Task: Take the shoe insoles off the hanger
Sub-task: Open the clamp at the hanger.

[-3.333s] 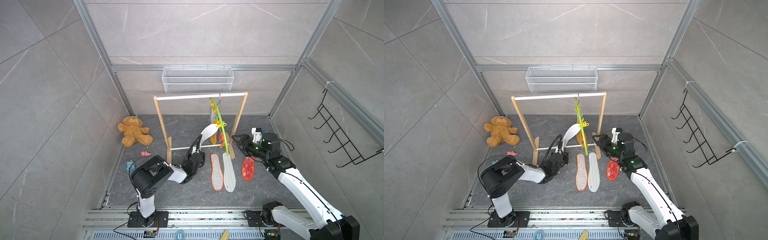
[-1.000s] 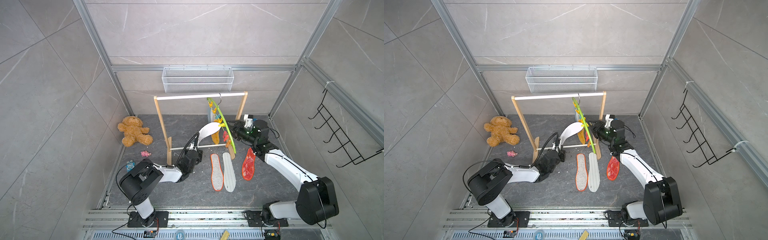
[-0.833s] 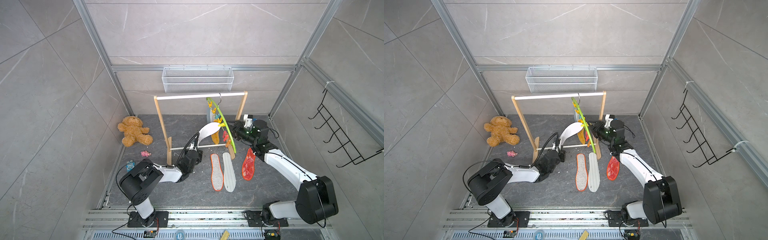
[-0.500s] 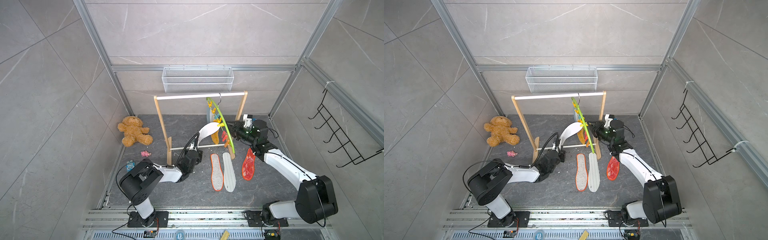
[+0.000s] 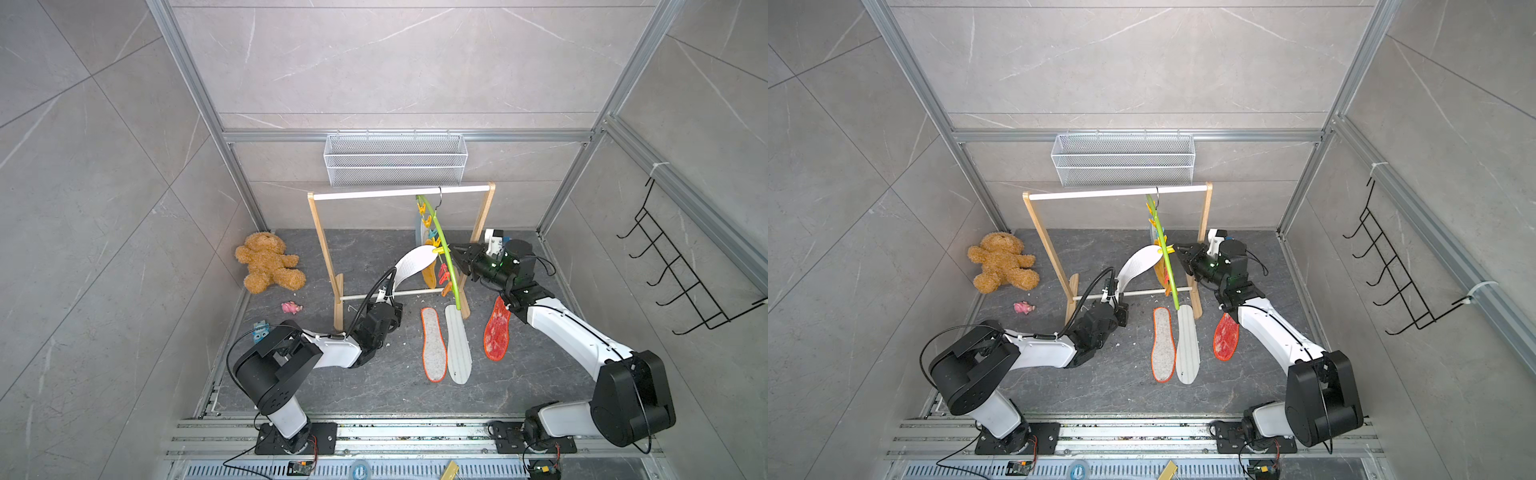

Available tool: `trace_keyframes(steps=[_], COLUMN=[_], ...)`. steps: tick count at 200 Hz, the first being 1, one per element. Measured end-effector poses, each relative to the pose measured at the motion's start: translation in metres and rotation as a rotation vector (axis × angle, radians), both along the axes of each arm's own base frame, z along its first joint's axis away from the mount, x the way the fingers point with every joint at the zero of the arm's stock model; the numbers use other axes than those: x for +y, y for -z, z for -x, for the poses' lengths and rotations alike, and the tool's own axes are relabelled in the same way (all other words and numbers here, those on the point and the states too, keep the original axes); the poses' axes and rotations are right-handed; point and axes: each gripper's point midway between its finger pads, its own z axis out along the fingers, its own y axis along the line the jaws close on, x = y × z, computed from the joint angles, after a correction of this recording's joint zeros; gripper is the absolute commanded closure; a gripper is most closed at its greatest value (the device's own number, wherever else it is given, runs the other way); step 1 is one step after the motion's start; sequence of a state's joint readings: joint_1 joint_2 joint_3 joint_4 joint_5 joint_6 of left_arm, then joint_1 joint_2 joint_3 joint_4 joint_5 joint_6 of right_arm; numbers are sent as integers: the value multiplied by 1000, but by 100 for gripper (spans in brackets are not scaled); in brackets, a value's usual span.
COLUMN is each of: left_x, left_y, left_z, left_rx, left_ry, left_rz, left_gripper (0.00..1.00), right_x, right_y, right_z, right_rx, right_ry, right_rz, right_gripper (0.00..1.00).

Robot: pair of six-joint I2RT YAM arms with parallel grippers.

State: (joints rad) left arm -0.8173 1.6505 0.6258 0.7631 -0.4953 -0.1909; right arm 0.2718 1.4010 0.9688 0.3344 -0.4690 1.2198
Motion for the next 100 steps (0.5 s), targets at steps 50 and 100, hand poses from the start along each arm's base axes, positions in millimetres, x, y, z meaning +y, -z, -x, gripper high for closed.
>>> trace_keyframes(steps=[50,100], left_x=[15,20], left_y=[9,10], left_z=[9,12], left_rx=[16,17], left_ry=[-26,-35], left_rz=[-12,-12], left_gripper=[100,100], right_x=[4,12], right_y=[0,0], right_z=[2,6], right_rx=[0,-4], right_ry=[-10,-29], right_rz=[0,5], right_gripper=[76,76])
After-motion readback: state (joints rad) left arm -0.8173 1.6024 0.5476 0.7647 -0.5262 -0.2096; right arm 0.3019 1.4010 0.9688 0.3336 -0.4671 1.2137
